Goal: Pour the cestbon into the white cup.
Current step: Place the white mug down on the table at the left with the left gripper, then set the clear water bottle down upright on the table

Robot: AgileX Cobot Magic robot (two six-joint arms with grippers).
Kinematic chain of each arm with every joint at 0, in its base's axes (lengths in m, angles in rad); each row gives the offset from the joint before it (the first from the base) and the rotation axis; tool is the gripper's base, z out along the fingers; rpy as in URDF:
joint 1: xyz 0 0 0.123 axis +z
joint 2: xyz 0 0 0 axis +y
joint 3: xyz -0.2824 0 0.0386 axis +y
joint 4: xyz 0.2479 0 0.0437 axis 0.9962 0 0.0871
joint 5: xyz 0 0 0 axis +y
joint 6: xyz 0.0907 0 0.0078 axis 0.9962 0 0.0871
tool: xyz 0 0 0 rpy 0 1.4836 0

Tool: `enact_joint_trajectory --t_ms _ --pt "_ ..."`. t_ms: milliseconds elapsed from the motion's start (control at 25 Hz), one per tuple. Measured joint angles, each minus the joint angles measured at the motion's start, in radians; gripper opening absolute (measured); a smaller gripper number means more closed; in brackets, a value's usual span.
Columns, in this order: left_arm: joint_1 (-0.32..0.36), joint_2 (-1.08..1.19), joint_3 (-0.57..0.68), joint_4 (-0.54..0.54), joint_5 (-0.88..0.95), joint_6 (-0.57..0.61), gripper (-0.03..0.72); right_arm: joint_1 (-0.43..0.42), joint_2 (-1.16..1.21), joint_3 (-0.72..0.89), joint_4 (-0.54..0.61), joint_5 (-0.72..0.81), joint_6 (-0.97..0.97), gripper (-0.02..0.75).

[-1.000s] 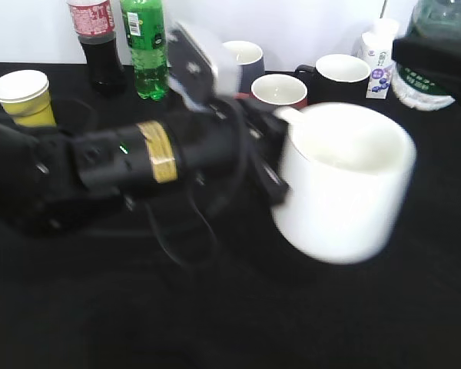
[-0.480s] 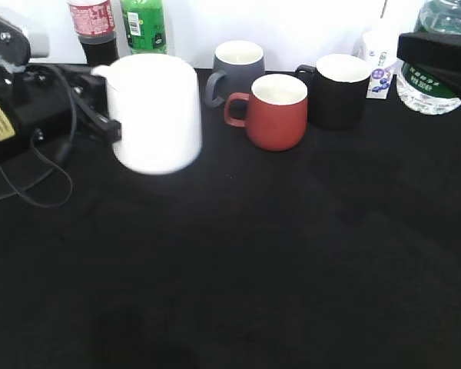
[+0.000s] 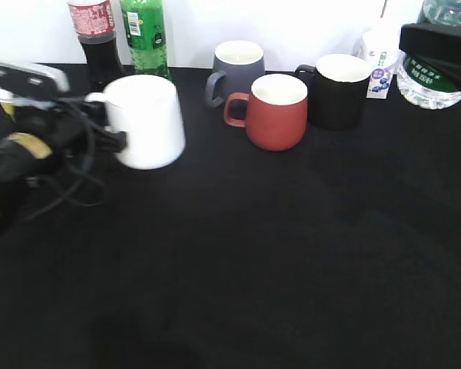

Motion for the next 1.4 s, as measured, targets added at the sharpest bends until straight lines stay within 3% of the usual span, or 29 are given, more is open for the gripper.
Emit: enact_joint_trajectory --t_ms 240,320,440,600,800,880,1040,1120,1400 --pt "0.0 0.236 -0.243 -0.01 -0.037 0.0 0.056 0.0 0.0 0.0 0.002 0.02 0.013 0.493" --pt "0.0 0.25 -0.266 -0.01 -0.039 0.01 0.056 0.0 0.0 0.0 0.002 0.025 0.024 0.493" --pt "0.001 0.25 -0.271 -0.01 -0.023 0.018 0.067 0.0 0.0 0.0 0.002 0.046 0.026 0.493" --pt "0.003 0.241 -0.249 -0.013 -0.017 0.011 0.269 0.0 0.0 0.0 0.002 0.049 0.029 0.493" --pt "0.003 0.144 -0.043 0.018 -0.081 0.01 0.288 0.0 0.001 0.0 0.016 0.167 0.03 0.493" --pt "0.003 0.077 0.036 0.025 -0.098 0.01 0.288 0.0 0.028 0.0 0.111 0.225 0.03 0.493" --pt "0.003 -0.151 0.202 0.027 -0.101 0.007 0.29 0.0 0.199 0.0 0.543 0.316 0.019 0.493" --pt "0.003 -0.259 0.238 0.028 -0.084 0.007 0.29 0.0 0.276 0.0 0.637 0.307 -0.112 0.493" --pt "0.003 -0.4 0.245 0.132 0.041 0.0 0.29 0.0 0.671 -0.009 0.98 -0.092 -0.687 0.493"
